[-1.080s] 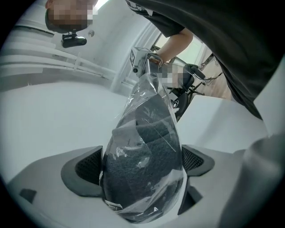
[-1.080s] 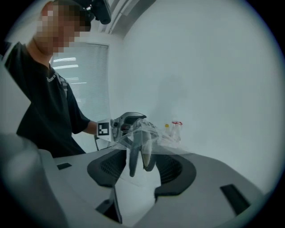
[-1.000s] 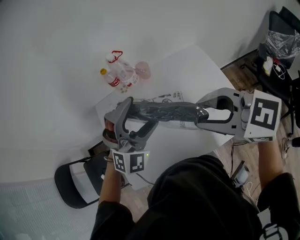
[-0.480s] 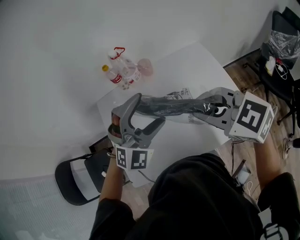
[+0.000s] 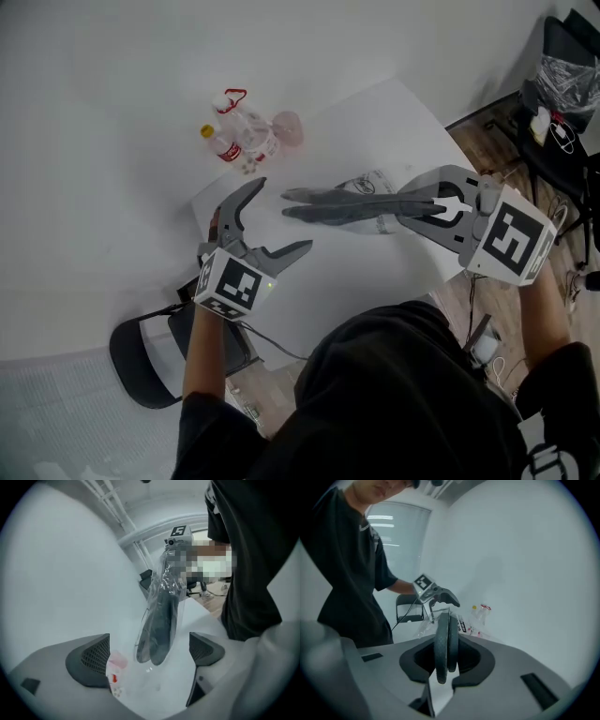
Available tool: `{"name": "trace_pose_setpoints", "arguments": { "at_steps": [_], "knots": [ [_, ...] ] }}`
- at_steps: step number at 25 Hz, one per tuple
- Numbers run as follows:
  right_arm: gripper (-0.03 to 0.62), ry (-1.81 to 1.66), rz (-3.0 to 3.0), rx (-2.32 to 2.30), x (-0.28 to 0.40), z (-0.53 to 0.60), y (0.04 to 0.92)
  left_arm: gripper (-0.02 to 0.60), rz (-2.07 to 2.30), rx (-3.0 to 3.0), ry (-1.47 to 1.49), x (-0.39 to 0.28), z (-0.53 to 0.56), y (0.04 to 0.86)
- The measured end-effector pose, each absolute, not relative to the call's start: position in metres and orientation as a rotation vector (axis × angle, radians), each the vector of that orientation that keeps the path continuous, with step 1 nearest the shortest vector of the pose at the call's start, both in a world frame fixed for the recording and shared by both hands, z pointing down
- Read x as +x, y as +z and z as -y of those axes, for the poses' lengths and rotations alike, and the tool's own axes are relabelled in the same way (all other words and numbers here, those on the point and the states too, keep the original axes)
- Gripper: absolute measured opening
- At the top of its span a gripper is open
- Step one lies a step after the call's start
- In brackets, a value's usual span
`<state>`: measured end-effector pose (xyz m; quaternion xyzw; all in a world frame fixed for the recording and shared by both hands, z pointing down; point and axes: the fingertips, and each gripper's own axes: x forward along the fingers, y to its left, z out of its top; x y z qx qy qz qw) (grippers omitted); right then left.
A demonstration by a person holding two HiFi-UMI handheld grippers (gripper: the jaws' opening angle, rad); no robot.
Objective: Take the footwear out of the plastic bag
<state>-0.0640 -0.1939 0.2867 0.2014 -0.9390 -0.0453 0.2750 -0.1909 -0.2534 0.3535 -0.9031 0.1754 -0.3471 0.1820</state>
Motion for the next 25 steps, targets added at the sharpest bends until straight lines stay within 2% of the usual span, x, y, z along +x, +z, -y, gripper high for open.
{"name": "trace_pose_setpoints", "arguments": {
  "at_steps": [7, 9, 10, 11, 12, 25],
  "knots": [
    [0.078, -0.397, 2.490, 0.263, -0.091, 0.171, 0.283, 0.546, -0.148, -2.570, -1.253, -0.164, 0.218, 0.398],
    [0.078, -0.406, 2.499, 0.254, -0.090, 0.170, 0.281, 0.522, -0.106, -2.599, -1.257, -0.156, 0.210, 0.404],
    [0.078, -0.403, 2.508, 0.252, -0.089, 0.169, 0.281, 0.441, -0.111, -2.596, -1.252, -0.154, 0.210, 0.406],
    [0.078, -0.399, 2.519, 0.253, -0.089, 0.169, 0.280, 0.281, -0.128, -2.582, -1.242, -0.154, 0.211, 0.407],
    [0.078, -0.395, 2.527, 0.256, -0.089, 0.169, 0.279, 0.171, -0.146, -2.569, -1.232, -0.154, 0.212, 0.407],
    [0.078, -0.347, 2.536, 0.292, -0.087, 0.172, 0.289, 0.144, -0.173, -2.570, -1.258, -0.156, 0.208, 0.416]
  ]
}}
